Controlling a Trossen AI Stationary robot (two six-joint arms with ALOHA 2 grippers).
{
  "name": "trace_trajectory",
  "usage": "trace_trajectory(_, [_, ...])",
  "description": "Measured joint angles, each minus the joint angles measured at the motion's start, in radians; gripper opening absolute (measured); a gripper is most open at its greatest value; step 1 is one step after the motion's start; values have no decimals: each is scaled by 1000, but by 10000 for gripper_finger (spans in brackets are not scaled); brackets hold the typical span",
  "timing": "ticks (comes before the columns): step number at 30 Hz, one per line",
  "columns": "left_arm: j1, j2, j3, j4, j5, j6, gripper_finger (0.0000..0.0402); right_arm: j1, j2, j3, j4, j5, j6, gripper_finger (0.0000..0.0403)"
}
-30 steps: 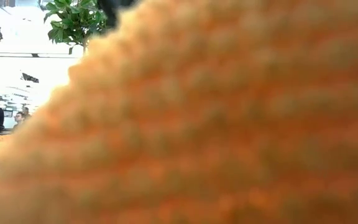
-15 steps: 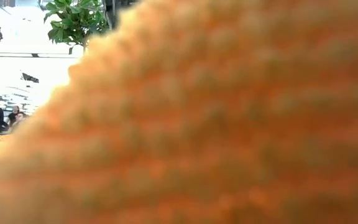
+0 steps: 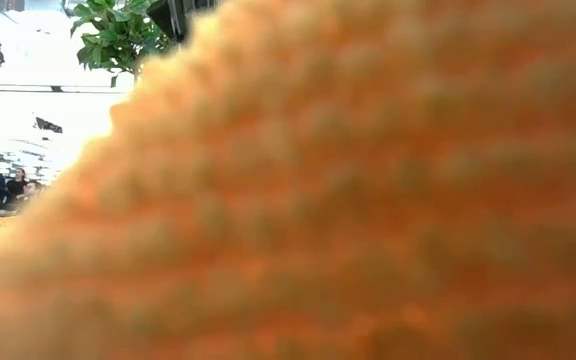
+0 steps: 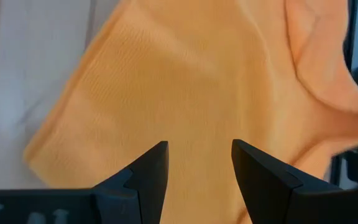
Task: Fold microfiber towels
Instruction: Fold the orange microfiber towel
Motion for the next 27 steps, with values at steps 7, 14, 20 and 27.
trace_trajectory(7, [0,25,-1,-10,-50,20,169,4,0,0,1,0,21,244])
trace_trajectory(14, [0,51,0,-9,-102,93,169,4,1,0,1,0,21,244])
trace_trajectory(20, [16,83,2,-61,-178,113,169,3,1,0,1,0,22,244])
trace_trajectory(27, [50,99,5,-96,-217,71,168,3,1,0,1,0,23,244])
